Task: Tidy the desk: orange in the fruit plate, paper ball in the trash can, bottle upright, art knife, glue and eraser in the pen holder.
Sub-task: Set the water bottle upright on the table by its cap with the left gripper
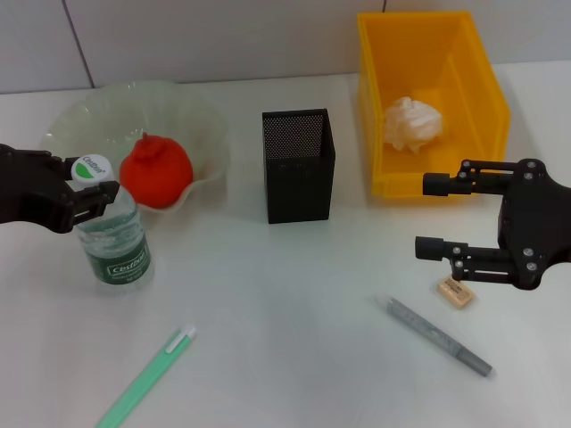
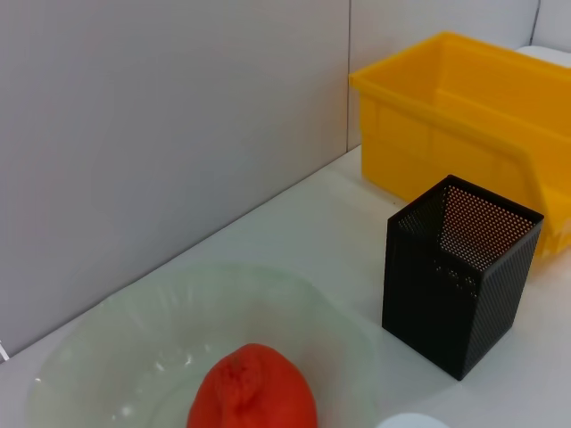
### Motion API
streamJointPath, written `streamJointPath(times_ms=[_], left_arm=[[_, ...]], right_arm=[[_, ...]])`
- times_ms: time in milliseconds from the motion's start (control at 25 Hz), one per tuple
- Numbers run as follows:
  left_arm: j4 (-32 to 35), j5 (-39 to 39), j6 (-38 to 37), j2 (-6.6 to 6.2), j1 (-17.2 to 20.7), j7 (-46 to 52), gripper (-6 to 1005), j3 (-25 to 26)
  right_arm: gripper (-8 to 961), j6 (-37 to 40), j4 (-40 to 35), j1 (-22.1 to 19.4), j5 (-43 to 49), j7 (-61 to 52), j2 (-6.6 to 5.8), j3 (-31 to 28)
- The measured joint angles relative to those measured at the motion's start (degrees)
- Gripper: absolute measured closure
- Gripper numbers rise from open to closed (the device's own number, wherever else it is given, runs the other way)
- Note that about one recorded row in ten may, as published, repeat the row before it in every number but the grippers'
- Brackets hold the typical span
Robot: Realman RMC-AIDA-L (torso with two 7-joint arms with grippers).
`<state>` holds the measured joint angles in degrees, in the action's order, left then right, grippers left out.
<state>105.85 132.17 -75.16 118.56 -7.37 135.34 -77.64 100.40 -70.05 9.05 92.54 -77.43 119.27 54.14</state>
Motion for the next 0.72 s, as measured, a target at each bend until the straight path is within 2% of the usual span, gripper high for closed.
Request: streamJointPath(times_ms=[720], left_arm=[[0.2,-0.3,-0.1,-0.07,0.0,0.7,567,0.1]], right_arm=[[301,-0.1,0.0,0.6,0.0,0.0,0.0,-0.3]])
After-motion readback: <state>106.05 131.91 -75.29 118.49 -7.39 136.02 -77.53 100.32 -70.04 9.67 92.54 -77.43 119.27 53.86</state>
